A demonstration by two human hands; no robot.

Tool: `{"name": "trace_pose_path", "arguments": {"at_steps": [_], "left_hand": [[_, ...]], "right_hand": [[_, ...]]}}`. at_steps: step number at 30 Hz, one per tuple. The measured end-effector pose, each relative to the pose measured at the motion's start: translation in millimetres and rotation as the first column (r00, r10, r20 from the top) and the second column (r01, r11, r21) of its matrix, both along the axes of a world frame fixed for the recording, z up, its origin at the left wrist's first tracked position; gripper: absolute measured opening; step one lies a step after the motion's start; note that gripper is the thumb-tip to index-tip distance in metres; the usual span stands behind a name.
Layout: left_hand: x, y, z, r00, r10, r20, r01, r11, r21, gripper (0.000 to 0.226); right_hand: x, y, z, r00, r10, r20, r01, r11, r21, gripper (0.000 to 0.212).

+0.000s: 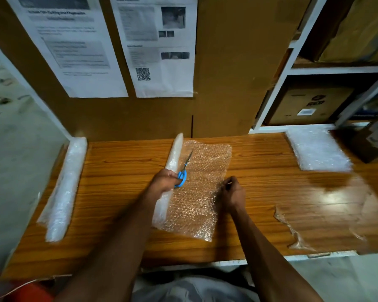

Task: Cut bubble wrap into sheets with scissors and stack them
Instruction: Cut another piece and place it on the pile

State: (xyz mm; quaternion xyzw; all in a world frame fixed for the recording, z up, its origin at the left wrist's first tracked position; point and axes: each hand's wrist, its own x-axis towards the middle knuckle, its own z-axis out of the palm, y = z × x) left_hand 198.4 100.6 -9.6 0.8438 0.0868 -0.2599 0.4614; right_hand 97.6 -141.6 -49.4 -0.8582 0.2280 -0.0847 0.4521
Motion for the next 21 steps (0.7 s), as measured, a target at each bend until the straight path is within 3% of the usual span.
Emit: {"name": "trace_pose_path", "arguments": {"at_steps": [3,5,6,8,10,11,14,17,21], "left_hand": [[4.6,8.2,8.3,0.998,-0.029,0.047,0.021,0.988,0.155,0.015],[4.2,7.7,11.1,0.997,-0.023,0.067,0.011,0.985,0.170,0.015],[2.9,5.8,11.4,0.998,0.000,0.061,-0.008,0.992,0.125,0.013],[-4.3,-2.4,16.3,0.996,0.068,-0.050,-0.074,0.989,-0.130,0.013],[-18.2,-10.6,23.0,0.971,0.043,-0.237,-0.130,0.922,-0.365,0.023],[-23.3,-13.6,20.1,0.958,-0.005,-0.288,-0.112,0.914,-0.389,0.024],[-34.4,-16.1,7.9,0.931,-0.135,-0.339,0.028,0.953,-0.303,0.018],[-32.2,-6.5,2.4,0.939,-0.139,-0.315,0.089,0.982,-0.166,0.025],[-20.6,17.5,14.4,0.956,-0.118,-0.268,0.118,0.993,-0.018,0.024]], "right_hand": [[-0.1,-9.3,2.0,0.998,-0.060,0.034,0.060,0.998,-0.016,0.029],[1.2,-16.6,-1.1,0.991,-0.126,0.050,0.128,0.991,-0.029,0.030],[1.8,-19.1,-2.5,0.987,-0.142,0.070,0.145,0.989,-0.036,0.028],[0.3,-20.6,-7.1,0.986,-0.125,0.114,0.135,0.988,-0.080,0.012],[-3.9,-19.8,-10.4,0.992,-0.072,0.108,0.081,0.993,-0.082,0.019],[-5.9,-19.5,-12.4,0.995,-0.045,0.089,0.051,0.997,-0.066,0.023],[-9.0,-22.4,-19.4,1.000,-0.020,0.021,0.021,0.997,-0.080,0.015],[-9.8,-31.1,-28.9,1.000,-0.020,0.020,0.022,0.991,-0.130,0.014],[-11.9,-32.4,-22.8,0.998,-0.059,0.027,0.060,0.998,-0.020,0.023]]}}
